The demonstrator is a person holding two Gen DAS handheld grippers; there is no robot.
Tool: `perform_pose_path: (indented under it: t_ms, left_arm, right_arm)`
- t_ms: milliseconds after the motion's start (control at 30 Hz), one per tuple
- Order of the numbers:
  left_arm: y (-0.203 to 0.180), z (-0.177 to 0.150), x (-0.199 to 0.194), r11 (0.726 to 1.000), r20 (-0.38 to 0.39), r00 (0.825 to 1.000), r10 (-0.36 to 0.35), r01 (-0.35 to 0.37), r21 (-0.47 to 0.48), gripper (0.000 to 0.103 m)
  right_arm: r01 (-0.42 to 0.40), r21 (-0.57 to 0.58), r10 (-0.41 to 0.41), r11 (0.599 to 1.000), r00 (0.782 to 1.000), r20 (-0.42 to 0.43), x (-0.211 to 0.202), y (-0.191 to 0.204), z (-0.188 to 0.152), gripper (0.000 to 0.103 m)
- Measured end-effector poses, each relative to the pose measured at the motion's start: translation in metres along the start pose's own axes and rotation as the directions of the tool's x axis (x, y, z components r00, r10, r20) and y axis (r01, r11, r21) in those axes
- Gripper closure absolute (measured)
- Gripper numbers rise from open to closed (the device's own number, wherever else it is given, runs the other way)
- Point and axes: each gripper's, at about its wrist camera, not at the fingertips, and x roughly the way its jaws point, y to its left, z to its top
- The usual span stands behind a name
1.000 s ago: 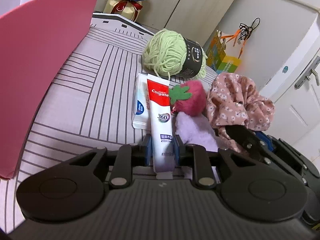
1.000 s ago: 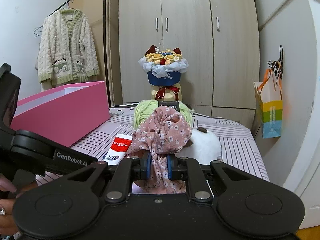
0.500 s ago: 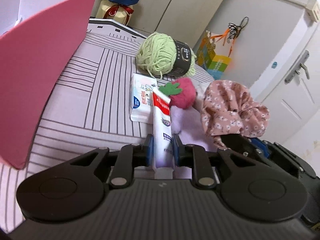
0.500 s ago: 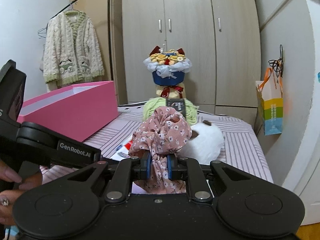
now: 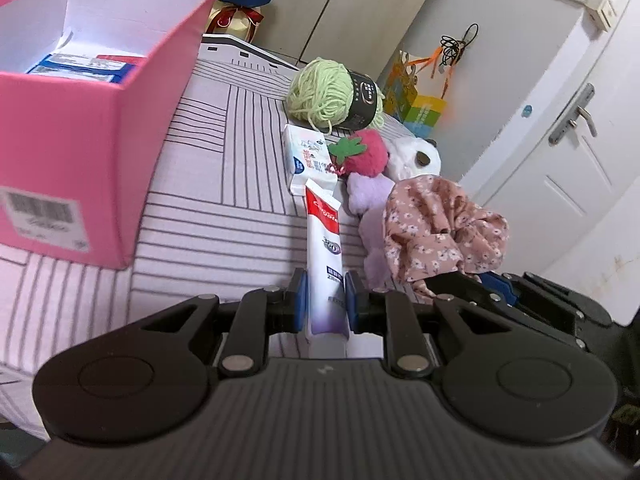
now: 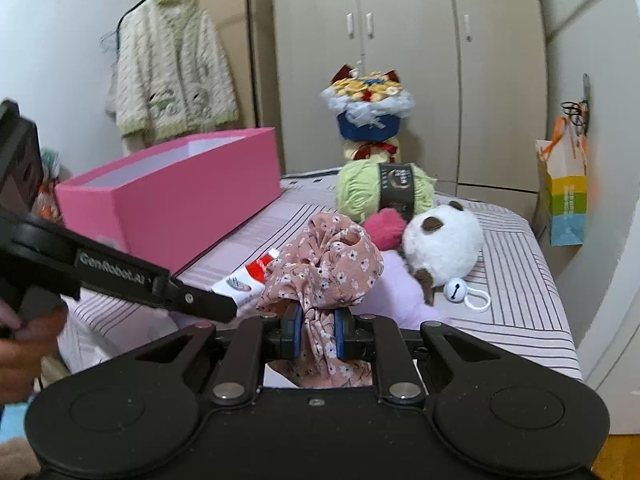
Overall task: Organize soft objects
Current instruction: 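Carry the toothpaste and scrunchie over the pink box with both grippers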
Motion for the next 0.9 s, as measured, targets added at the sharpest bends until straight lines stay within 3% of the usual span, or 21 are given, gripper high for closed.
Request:
perform_pose_path:
  t_ms: [200, 433, 700, 900]
  left_arm:
    - [0.003, 0.000, -0.036, 0.999, -0.026, 1.000, -0.013, 0.014, 0.034, 0.085]
    - [0.010, 0.010, -0.096, 0.998, -0.019, 0.999, -0.044, 0.045, 0.048, 0.085]
    - [0.022, 0.036, -0.147, 0.997, 0.101, 0.994, -0.052, 0.047, 0.056, 0.085]
    - [0.036, 0.072, -0.163, 0.997, 0.207, 0.978, 0.017, -0.033, 0.075, 0.085]
  right_arm:
    - [-0.097, 0.003, 0.097, 0.995, 0.991, -0.094, -0.011, 0.006, 0.012, 0.085]
    - [-0.242, 0.033, 0.244, 0.970, 0.959, -0.144, -0.022, 0.021, 0.048, 0.084]
    - [-0.302, -0.070, 0.298, 0.951, 0.952, -0.065, -0.022, 0.062, 0.100, 0.084]
    - [-0.353, -0.083, 0.350, 0.932, 0.936, -0.047, 0.011, 0.087, 0.136, 0.084]
